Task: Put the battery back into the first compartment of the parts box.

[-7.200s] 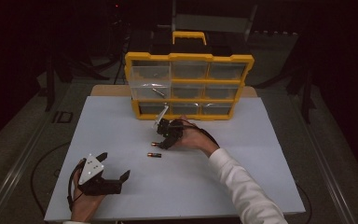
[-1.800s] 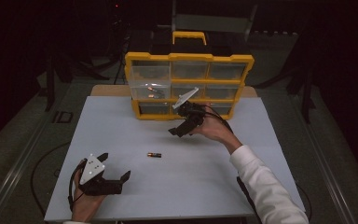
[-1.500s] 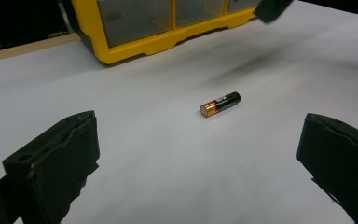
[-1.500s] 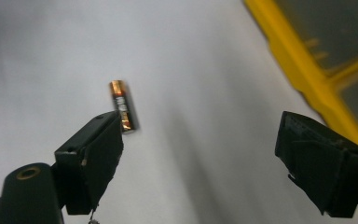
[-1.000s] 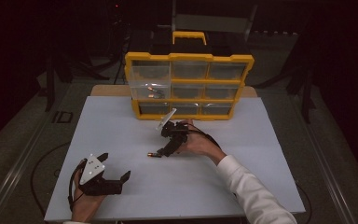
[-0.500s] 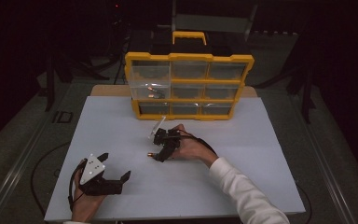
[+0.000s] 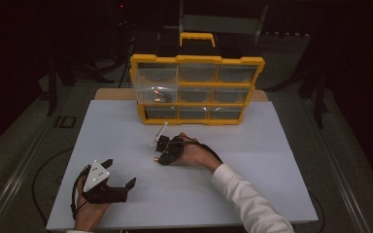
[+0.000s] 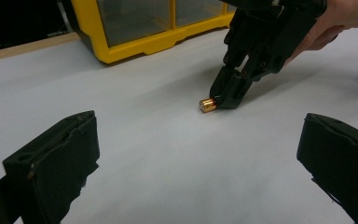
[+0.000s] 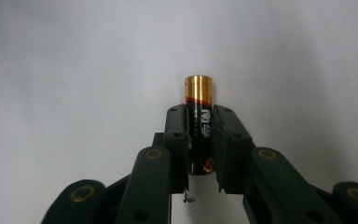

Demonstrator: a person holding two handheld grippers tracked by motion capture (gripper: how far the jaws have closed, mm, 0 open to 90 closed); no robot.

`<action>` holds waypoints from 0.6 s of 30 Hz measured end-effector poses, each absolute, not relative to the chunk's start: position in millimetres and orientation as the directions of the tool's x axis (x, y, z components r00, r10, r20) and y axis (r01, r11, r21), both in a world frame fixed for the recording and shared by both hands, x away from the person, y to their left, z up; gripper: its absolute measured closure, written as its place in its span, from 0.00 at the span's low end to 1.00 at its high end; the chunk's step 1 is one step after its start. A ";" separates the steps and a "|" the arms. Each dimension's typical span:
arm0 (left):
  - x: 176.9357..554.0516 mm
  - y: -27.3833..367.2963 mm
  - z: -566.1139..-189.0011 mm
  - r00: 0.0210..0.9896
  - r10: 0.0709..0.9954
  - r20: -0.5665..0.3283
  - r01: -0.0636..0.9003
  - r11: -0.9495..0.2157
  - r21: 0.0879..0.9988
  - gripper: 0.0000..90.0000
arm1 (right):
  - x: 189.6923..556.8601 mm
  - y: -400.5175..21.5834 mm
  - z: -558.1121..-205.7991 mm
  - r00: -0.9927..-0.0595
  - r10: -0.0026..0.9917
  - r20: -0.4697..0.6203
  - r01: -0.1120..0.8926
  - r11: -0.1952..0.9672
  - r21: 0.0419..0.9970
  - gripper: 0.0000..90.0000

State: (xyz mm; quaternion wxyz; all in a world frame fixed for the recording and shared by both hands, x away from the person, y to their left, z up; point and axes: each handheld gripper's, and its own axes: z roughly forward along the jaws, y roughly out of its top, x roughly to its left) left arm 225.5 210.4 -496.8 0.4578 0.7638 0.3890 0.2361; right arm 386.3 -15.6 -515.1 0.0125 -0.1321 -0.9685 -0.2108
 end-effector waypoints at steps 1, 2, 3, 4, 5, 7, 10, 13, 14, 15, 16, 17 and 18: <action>225.5 210.4 -496.8 0.586 0.810 0.004 0.378 -0.278 0.883 0.00 | 386.3 -15.6 -515.1 -0.965 0.251 0.080 0.261 0.876 0.405 0.86; 225.7 210.9 -496.8 0.585 0.811 0.004 0.380 -0.279 0.882 0.00 | 385.3 -19.1 -513.4 -0.967 0.245 0.068 0.251 0.873 0.417 0.86; 225.7 211.0 -496.8 0.585 0.811 0.004 0.380 -0.278 0.882 0.00 | 385.6 -21.2 -512.1 -0.968 0.242 0.066 0.247 0.872 0.424 0.86; 225.6 210.9 -496.7 0.585 0.811 0.003 0.380 -0.277 0.883 0.00 | 385.5 -23.9 -509.8 -0.967 0.247 0.068 0.252 0.866 0.432 0.86; 225.7 210.7 -496.6 0.585 0.811 0.004 0.379 -0.278 0.883 0.00 | 385.8 -27.0 -506.9 -0.966 0.250 0.069 0.254 0.863 0.437 0.86; 225.6 210.1 -496.6 0.586 0.810 0.005 0.378 -0.279 0.883 0.00 | 387.1 -34.7 -499.9 -0.964 0.259 0.066 0.260 0.852 0.453 0.86; 225.6 210.0 -496.4 0.586 0.810 0.005 0.378 -0.278 0.883 0.00 | 390.7 -48.6 -488.4 -0.959 0.276 0.061 0.271 0.833 0.483 0.86; 225.7 209.7 -496.5 0.587 0.810 0.006 0.377 -0.280 0.883 0.00 | 395.1 -63.6 -477.2 -0.951 0.303 0.063 0.292 0.812 0.504 0.86; 225.8 209.6 -496.6 0.586 0.810 0.006 0.377 -0.280 0.883 0.00 | 396.6 -68.6 -473.4 -0.949 0.308 0.059 0.294 0.808 0.511 0.86; 225.9 209.6 -496.6 0.586 0.810 0.006 0.378 -0.280 0.883 0.00 | 398.3 -73.4 -469.4 -0.947 0.316 0.058 0.299 0.800 0.519 0.86; 225.9 209.6 -496.6 0.586 0.810 0.006 0.378 -0.280 0.883 0.00 | 400.5 -78.3 -465.0 -0.946 0.320 0.057 0.300 0.795 0.527 0.86; 225.9 209.7 -496.6 0.586 0.810 0.004 0.379 -0.278 0.883 0.00 | 402.8 -84.0 -459.2 -0.942 0.331 0.057 0.308 0.787 0.534 0.86; 226.0 209.7 -496.7 0.585 0.811 0.003 0.380 -0.277 0.883 0.00 | 404.6 -87.3 -455.4 -0.940 0.336 0.051 0.310 0.785 0.537 0.86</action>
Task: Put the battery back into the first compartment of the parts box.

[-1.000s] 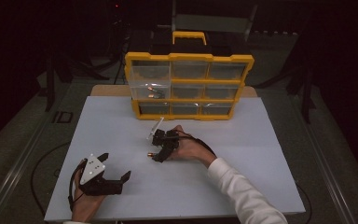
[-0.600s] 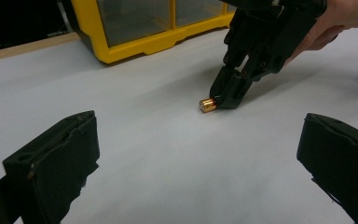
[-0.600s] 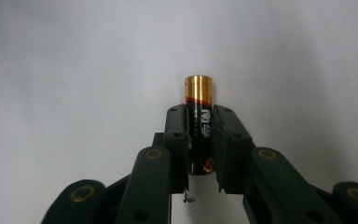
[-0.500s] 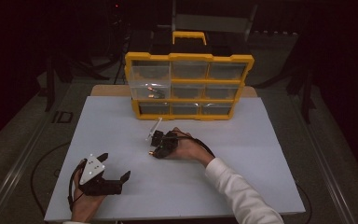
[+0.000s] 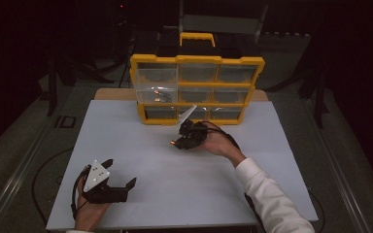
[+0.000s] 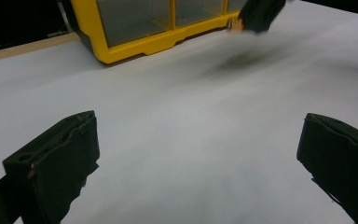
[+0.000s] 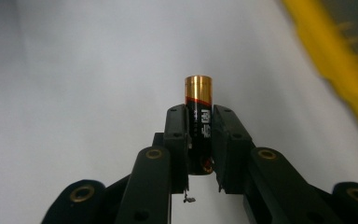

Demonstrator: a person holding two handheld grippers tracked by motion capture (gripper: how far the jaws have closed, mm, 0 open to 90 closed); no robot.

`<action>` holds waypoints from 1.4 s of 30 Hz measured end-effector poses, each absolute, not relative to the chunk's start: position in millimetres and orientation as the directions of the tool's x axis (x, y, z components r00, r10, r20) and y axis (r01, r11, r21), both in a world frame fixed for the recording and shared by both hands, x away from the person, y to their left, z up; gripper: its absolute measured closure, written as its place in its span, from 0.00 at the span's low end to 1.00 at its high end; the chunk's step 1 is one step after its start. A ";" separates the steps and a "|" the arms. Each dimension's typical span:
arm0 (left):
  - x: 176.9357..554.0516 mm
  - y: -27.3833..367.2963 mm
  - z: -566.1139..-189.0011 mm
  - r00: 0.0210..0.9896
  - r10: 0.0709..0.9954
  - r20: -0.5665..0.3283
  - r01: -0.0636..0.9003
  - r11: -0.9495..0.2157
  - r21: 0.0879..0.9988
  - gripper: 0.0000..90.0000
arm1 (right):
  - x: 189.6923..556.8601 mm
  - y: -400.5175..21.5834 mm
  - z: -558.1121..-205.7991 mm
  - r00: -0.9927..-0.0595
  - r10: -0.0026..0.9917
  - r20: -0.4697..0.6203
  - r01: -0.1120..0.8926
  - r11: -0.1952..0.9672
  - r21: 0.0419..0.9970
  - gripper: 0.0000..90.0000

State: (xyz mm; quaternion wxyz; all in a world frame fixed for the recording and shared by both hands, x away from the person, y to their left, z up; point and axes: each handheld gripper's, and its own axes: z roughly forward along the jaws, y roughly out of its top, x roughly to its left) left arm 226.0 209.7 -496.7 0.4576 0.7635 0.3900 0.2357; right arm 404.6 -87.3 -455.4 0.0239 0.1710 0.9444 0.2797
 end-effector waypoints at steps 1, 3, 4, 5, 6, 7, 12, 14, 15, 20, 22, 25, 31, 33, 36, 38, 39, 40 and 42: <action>226.1 209.8 -496.7 0.585 0.811 0.003 0.379 -0.277 0.883 0.00 | 406.6 -91.1 -450.3 -0.936 0.349 0.047 0.317 0.780 0.539 0.86; 226.2 209.9 -496.7 0.584 0.812 0.003 0.380 -0.277 0.883 0.00 | 410.5 -98.3 -439.7 -0.932 0.361 0.039 0.322 0.773 0.546 0.86; 226.4 209.9 -496.8 0.583 0.812 0.001 0.381 -0.275 0.883 0.00 | 412.4 -101.2 -434.5 -0.930 0.365 0.036 0.323 0.769 0.552 0.86; 226.5 210.0 -496.8 0.583 0.813 0.001 0.382 -0.274 0.883 0.00 | 414.7 -104.6 -427.8 -0.928 0.372 0.033 0.326 0.763 0.558 0.86; 226.6 210.0 -496.8 0.582 0.813 0.001 0.381 -0.274 0.883 0.00 | 415.9 -106.4 -423.5 -0.925 0.378 0.032 0.330 0.760 0.561 0.86; 226.6 210.0 -496.8 0.582 0.813 0.001 0.381 -0.274 0.883 0.00 | 415.9 -106.4 -423.5 -0.925 0.378 0.032 0.330 0.760 0.561 0.86; 226.8 210.2 -496.5 0.580 0.815 -0.003 0.381 -0.269 0.885 0.00 | 427.1 -116.2 -391.0 -0.916 0.400 0.004 0.324 0.737 0.593 0.86; 227.1 210.2 -496.7 0.581 0.814 -0.002 0.382 -0.271 0.883 0.00 | 429.6 -118.7 -381.9 -0.912 0.410 -0.014 0.321 0.734 0.598 0.86; 227.0 210.0 -496.8 0.581 0.814 -0.001 0.382 -0.272 0.883 0.00 | 430.5 -119.6 -378.1 -0.911 0.413 -0.021 0.320 0.736 0.597 0.86; 226.9 210.3 -496.6 0.580 0.814 -0.002 0.382 -0.270 0.884 0.00 | 433.7 -123.7 -360.6 -0.898 0.437 -0.038 0.327 0.724 0.608 0.86; 226.8 210.0 -496.6 0.581 0.814 -0.001 0.382 -0.272 0.883 0.00 | 436.2 -125.3 -353.5 -0.895 0.443 -0.042 0.326 0.717 0.616 0.86; 227.0 209.9 -496.6 0.581 0.814 -0.001 0.382 -0.272 0.883 0.00 | 439.9 -127.6 -342.4 -0.888 0.459 -0.036 0.337 0.702 0.628 0.86; 227.1 209.7 -496.8 0.582 0.813 0.000 0.381 -0.273 0.883 0.00 | 445.1 -131.0 -325.0 -0.879 0.477 -0.020 0.349 0.670 0.655 0.86; 227.4 209.1 -496.8 0.583 0.813 0.000 0.382 -0.274 0.883 0.00 | 446.7 -131.9 -315.6 -0.874 0.486 -0.016 0.352 0.655 0.669 0.86; 227.6 208.6 -496.9 0.584 0.812 -0.001 0.382 -0.274 0.883 0.00 | 448.5 -132.0 -307.2 -0.871 0.491 -0.019 0.349 0.644 0.681 0.86; 227.7 208.4 -497.0 0.583 0.812 0.000 0.382 -0.274 0.883 0.00 | 449.1 -131.9 -304.5 -0.869 0.495 -0.017 0.351 0.640 0.683 0.86; 227.7 208.4 -497.0 0.583 0.812 -0.001 0.382 -0.274 0.883 0.00 | 450.9 -132.0 -298.7 -0.865 0.502 -0.015 0.353 0.629 0.693 0.86; 227.7 208.4 -496.9 0.583 0.812 -0.001 0.382 -0.273 0.883 0.00 | 451.9 -132.1 -295.5 -0.863 0.505 -0.010 0.354 0.620 0.700 0.86; 227.7 208.3 -497.0 0.583 0.812 -0.001 0.382 -0.273 0.883 0.00 | 453.9 -132.1 -289.0 -0.859 0.511 -0.003 0.356 0.603 0.714 0.86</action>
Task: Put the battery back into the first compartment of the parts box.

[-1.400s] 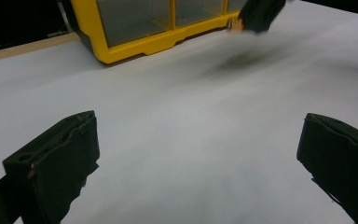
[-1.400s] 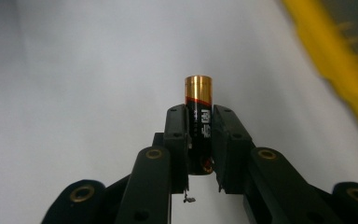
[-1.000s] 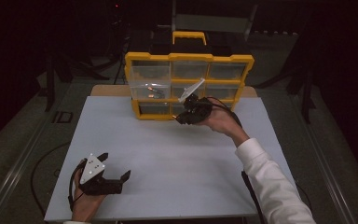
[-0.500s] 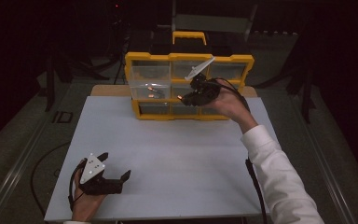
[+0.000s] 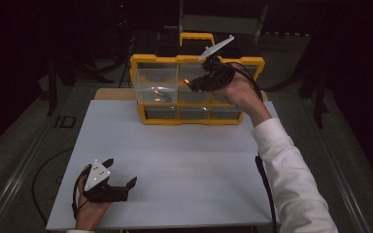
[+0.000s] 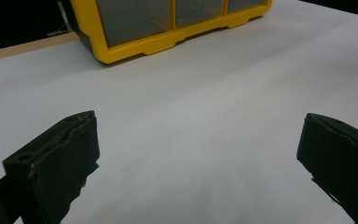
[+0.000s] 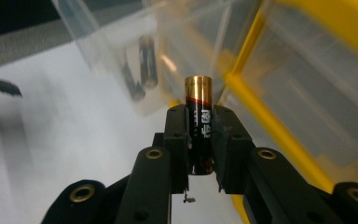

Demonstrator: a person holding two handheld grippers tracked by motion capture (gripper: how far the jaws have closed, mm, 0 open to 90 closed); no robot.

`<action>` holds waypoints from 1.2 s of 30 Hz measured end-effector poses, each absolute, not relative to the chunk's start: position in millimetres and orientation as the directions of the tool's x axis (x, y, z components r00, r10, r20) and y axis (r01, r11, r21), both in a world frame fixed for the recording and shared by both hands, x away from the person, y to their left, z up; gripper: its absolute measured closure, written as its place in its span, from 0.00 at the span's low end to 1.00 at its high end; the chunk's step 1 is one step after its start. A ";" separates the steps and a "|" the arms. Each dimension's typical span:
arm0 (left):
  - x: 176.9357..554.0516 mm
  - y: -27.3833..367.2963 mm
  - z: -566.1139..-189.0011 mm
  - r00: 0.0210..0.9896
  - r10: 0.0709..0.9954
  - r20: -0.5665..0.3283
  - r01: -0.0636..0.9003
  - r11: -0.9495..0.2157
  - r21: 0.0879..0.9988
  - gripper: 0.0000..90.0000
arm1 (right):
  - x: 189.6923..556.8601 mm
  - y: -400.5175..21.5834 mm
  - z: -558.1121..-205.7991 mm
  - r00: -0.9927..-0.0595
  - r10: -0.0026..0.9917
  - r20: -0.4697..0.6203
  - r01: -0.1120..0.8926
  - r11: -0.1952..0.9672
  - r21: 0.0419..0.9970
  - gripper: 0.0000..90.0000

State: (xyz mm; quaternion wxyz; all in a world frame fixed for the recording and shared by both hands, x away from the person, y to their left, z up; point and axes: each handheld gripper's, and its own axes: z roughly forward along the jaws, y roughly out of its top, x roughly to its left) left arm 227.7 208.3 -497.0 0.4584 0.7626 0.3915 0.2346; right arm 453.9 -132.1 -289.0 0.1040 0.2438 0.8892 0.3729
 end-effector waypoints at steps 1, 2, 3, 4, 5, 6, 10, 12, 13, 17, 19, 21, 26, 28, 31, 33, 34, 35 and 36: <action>227.8 208.2 -497.1 0.583 0.812 -0.001 0.382 -0.274 0.883 0.00 | 454.9 -131.8 -285.6 -0.858 0.514 -0.002 0.356 0.596 0.720 0.86; 227.9 208.3 -497.1 0.584 0.812 0.000 0.383 -0.276 0.882 0.00 | 455.6 -131.2 -282.1 -0.856 0.517 -0.001 0.356 0.591 0.724 0.86; 227.8 208.3 -497.2 0.584 0.812 0.000 0.382 -0.275 0.882 0.00 | 456.0 -130.2 -278.3 -0.852 0.523 0.002 0.359 0.582 0.729 0.86; 227.7 208.4 -497.1 0.584 0.812 0.000 0.382 -0.275 0.882 0.00 | 456.5 -129.4 -274.6 -0.853 0.522 0.001 0.354 0.578 0.735 0.86; 227.5 208.5 -497.0 0.584 0.812 0.001 0.382 -0.276 0.882 0.00 | 456.5 -128.2 -270.9 -0.850 0.527 0.002 0.354 0.569 0.742 0.86; 227.5 208.9 -497.0 0.584 0.812 0.001 0.382 -0.276 0.882 0.00 | 456.8 -127.1 -267.3 -0.850 0.528 -0.001 0.350 0.565 0.747 0.86; 227.1 208.6 -497.0 0.584 0.812 0.001 0.381 -0.276 0.882 0.00 | 458.0 -120.2 -253.1 -0.845 0.536 0.000 0.343 0.542 0.767 0.86; 227.3 208.2 -497.0 0.585 0.811 0.002 0.381 -0.277 0.882 0.00 | 457.8 -114.2 -247.2 -0.843 0.538 0.009 0.345 0.528 0.776 0.86; 227.3 208.2 -497.0 0.585 0.811 0.002 0.381 -0.277 0.882 0.00 | 457.8 -114.2 -247.2 -0.843 0.538 0.009 0.345 0.528 0.776 0.86; 226.5 209.5 -496.8 0.583 0.812 0.000 0.379 -0.272 0.884 0.00 | 459.6 -94.2 -244.2 -0.848 0.530 0.024 0.346 0.518 0.783 0.86; 226.3 210.0 -496.9 0.583 0.813 0.000 0.380 -0.273 0.884 0.00 | 460.4 -87.4 -246.2 -0.850 0.526 0.030 0.345 0.514 0.786 0.86; 226.3 209.9 -497.1 0.583 0.812 0.000 0.381 -0.274 0.883 0.00 | 461.7 -81.6 -248.6 -0.851 0.524 0.039 0.349 0.507 0.788 0.85; 225.9 210.8 -497.2 0.584 0.812 0.001 0.381 -0.275 0.883 0.00 | 466.2 -76.1 -254.1 -0.824 0.564 0.046 0.369 0.474 0.800 0.26; 226.2 211.2 -497.4 0.582 0.814 0.000 0.384 -0.274 0.882 0.00 | 466.3 -78.0 -255.8 -0.812 0.583 0.036 0.379 0.479 0.792 0.16; 226.0 210.4 -497.3 0.584 0.812 0.001 0.382 -0.276 0.882 0.00 | 465.4 -85.2 -258.4 -0.800 0.600 0.023 0.387 0.486 0.783 0.15; 226.1 209.8 -497.2 0.585 0.811 0.002 0.382 -0.278 0.881 0.00 | 464.6 -92.0 -260.7 -0.796 0.605 0.025 0.392 0.483 0.783 0.15; 226.2 209.7 -497.2 0.584 0.812 0.002 0.383 -0.277 0.881 0.00 | 464.0 -95.3 -262.1 -0.792 0.610 0.020 0.394 0.486 0.780 0.15; 226.1 209.6 -497.2 0.583 0.812 0.002 0.382 -0.276 0.882 0.00 | 463.5 -99.1 -263.7 -0.789 0.615 0.013 0.393 0.488 0.779 0.15; 226.1 209.5 -497.1 0.583 0.812 0.002 0.382 -0.276 0.882 0.00 | 462.8 -103.0 -265.4 -0.788 0.616 0.013 0.395 0.490 0.777 0.15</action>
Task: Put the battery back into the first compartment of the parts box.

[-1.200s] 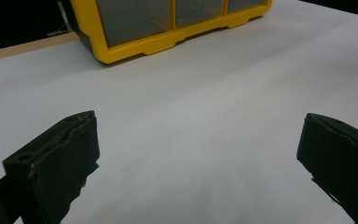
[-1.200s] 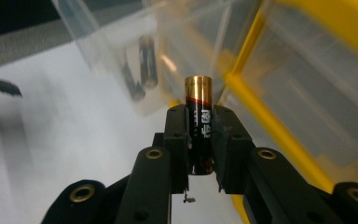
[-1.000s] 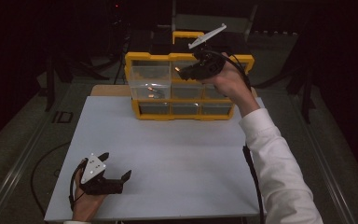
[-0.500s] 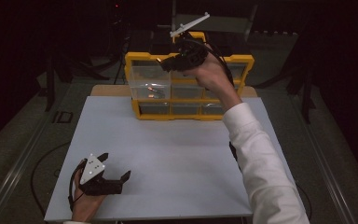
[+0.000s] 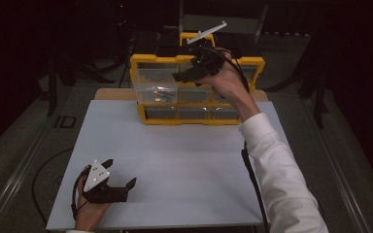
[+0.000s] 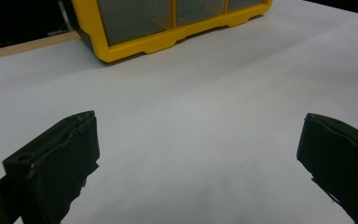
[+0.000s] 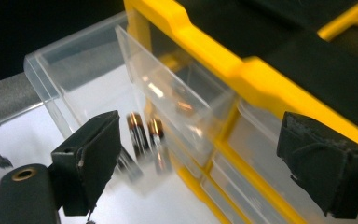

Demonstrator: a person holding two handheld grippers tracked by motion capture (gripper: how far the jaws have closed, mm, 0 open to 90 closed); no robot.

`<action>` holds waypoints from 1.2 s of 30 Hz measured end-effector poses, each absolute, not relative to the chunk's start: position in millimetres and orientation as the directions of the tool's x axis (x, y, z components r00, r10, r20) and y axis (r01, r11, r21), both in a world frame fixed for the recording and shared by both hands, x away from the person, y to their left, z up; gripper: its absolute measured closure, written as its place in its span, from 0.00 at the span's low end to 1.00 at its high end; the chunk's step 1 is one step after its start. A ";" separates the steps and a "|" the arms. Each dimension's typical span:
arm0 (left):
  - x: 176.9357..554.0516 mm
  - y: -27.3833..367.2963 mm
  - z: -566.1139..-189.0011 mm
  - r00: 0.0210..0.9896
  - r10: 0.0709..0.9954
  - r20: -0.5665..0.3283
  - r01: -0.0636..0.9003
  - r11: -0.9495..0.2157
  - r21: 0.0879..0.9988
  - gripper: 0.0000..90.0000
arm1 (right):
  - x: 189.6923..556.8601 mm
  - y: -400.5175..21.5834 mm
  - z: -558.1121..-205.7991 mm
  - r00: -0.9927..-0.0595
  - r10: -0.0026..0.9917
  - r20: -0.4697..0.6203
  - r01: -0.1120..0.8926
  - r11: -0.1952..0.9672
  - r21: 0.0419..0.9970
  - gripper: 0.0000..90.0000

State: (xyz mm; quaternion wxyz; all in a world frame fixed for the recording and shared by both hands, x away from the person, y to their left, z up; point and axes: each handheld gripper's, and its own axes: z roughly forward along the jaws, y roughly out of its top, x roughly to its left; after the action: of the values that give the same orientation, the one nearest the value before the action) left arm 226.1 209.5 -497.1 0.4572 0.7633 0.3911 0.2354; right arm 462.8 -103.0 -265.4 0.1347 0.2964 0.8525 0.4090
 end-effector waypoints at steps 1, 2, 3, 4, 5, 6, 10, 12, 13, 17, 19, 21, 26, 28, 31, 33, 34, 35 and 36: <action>226.2 209.5 -497.1 0.583 0.812 0.001 0.382 -0.276 0.882 0.00 | 461.9 -107.1 -267.2 -0.787 0.617 0.012 0.395 0.489 0.778 0.14; 226.2 209.4 -497.2 0.582 0.813 0.001 0.382 -0.275 0.882 0.00 | 461.0 -111.0 -269.2 -0.782 0.623 0.010 0.399 0.488 0.776 0.14; 226.1 209.5 -497.1 0.583 0.813 0.002 0.382 -0.276 0.882 0.00 | 460.2 -115.0 -271.6 -0.780 0.626 0.003 0.397 0.490 0.776 0.15; 226.2 209.4 -497.1 0.583 0.813 0.002 0.381 -0.276 0.882 0.00 | 459.1 -118.5 -274.2 -0.775 0.631 -0.004 0.399 0.495 0.772 0.15; 226.2 209.4 -497.1 0.583 0.813 0.002 0.381 -0.276 0.882 0.00 | 458.1 -121.8 -277.2 -0.771 0.636 -0.014 0.399 0.501 0.768 0.15; 226.3 209.0 -497.1 0.584 0.812 0.005 0.382 -0.280 0.881 0.00 | 456.7 -125.3 -280.2 -0.769 0.639 -0.016 0.401 0.502 0.766 0.15; 226.3 208.3 -497.1 0.585 0.811 0.006 0.381 -0.281 0.881 0.00 | 451.4 -133.5 -290.8 -0.772 0.635 -0.021 0.395 0.506 0.767 0.15; 226.5 208.3 -497.2 0.584 0.812 0.005 0.382 -0.281 0.880 0.00 | 446.6 -136.5 -299.8 -0.774 0.632 -0.036 0.390 0.521 0.759 0.15; 226.6 208.5 -497.2 0.584 0.812 0.006 0.382 -0.282 0.880 0.00 | 444.3 -137.7 -304.8 -0.775 0.630 -0.041 0.388 0.527 0.756 0.15; 226.4 209.0 -497.3 0.583 0.813 0.004 0.383 -0.278 0.881 0.00 | 435.5 -143.3 -325.1 -0.781 0.623 -0.031 0.393 0.530 0.752 0.14; 226.6 209.5 -497.4 0.581 0.814 0.002 0.384 -0.276 0.881 0.00 | 428.9 -146.0 -336.0 -0.785 0.618 -0.041 0.383 0.537 0.752 0.13; 226.7 209.7 -497.6 0.580 0.815 0.002 0.384 -0.275 0.881 0.00 | 422.0 -150.4 -347.4 -0.785 0.619 -0.037 0.385 0.534 0.753 0.13; 227.0 209.8 -497.7 0.580 0.815 0.002 0.383 -0.275 0.882 0.00 | 401.3 -169.6 -379.6 -0.773 0.634 -0.025 0.398 0.515 0.759 0.13; 227.3 209.8 -497.6 0.579 0.815 0.003 0.382 -0.275 0.882 0.00 | 390.7 -180.4 -393.0 -0.761 0.648 -0.020 0.404 0.498 0.767 0.13; 228.2 210.4 -497.5 0.576 0.817 0.000 0.383 -0.270 0.884 0.00 | 371.8 -196.6 -414.2 -0.749 0.662 -0.024 0.409 0.492 0.769 0.13; 229.2 210.0 -497.3 0.576 0.817 0.001 0.382 -0.270 0.884 0.00 | 360.0 -206.9 -426.5 -0.742 0.670 -0.033 0.409 0.491 0.770 0.13; 229.6 209.6 -497.1 0.576 0.818 0.002 0.381 -0.270 0.884 0.00 | 353.7 -212.2 -431.5 -0.733 0.679 -0.035 0.410 0.483 0.774 0.13; 229.8 209.4 -496.9 0.575 0.818 0.003 0.379 -0.270 0.885 0.00 | 347.6 -217.8 -436.8 -0.726 0.688 -0.025 0.414 0.465 0.782 0.13; 230.1 209.3 -496.6 0.575 0.818 0.003 0.377 -0.268 0.887 0.00 | 341.2 -223.2 -442.5 -0.719 0.695 -0.012 0.422 0.450 0.787 0.13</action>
State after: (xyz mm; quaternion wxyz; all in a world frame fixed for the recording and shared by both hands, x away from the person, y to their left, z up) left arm 230.1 209.3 -496.6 0.4595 0.7592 0.3936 0.2401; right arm 341.2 -223.2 -442.5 0.1690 0.3346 0.8345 0.4038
